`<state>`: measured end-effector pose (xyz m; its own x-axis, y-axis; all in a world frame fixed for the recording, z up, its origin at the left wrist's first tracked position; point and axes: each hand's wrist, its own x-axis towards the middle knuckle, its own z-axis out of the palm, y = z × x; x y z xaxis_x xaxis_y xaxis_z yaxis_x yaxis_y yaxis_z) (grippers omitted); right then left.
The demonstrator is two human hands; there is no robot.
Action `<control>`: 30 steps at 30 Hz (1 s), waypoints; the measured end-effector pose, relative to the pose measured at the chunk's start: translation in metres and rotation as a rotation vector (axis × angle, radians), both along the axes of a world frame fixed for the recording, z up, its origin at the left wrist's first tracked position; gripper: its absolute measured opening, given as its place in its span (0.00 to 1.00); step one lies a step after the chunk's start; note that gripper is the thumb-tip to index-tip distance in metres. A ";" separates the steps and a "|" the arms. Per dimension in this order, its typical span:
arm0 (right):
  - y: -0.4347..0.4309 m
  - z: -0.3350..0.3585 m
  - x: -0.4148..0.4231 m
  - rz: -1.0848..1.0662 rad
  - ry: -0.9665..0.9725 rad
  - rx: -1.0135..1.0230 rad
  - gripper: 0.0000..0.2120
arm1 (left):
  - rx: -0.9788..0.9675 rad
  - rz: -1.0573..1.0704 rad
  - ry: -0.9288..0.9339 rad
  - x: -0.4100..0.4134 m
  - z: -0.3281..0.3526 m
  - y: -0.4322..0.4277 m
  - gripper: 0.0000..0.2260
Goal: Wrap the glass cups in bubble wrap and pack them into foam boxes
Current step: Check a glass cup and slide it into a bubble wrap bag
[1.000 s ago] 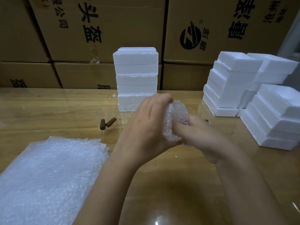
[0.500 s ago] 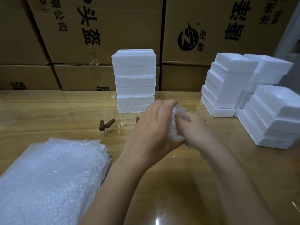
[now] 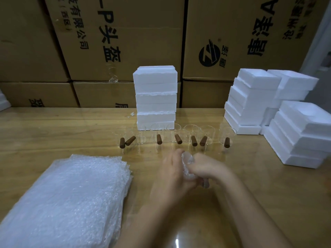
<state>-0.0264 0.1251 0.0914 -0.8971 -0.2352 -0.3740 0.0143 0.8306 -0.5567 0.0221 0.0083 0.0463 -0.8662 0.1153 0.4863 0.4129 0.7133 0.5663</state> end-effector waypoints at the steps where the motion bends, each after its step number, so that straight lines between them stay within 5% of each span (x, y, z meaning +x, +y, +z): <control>1: -0.002 -0.005 -0.001 -0.006 -0.010 0.005 0.20 | 0.030 0.006 -0.027 0.001 -0.006 0.000 0.38; 6: 0.000 -0.024 0.007 0.011 -0.125 -0.287 0.20 | 0.351 0.028 -0.142 0.004 -0.020 -0.008 0.26; 10: 0.010 -0.040 0.018 -0.021 -0.192 -0.649 0.14 | 0.523 0.148 -0.220 0.003 -0.029 -0.018 0.29; 21: -0.015 -0.075 0.030 -0.171 0.310 -0.697 0.15 | 0.727 0.188 -0.329 0.002 -0.039 -0.027 0.28; 30: 0.014 -0.069 0.035 -0.100 0.036 -0.982 0.13 | 0.739 0.234 -0.347 0.002 -0.034 -0.027 0.27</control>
<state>0.0091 0.1393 0.0224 -0.9368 -0.3489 -0.0255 0.0287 -0.0043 -0.9996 0.0242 -0.0187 0.0125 -0.9420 -0.3286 0.0687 0.0178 0.1554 0.9877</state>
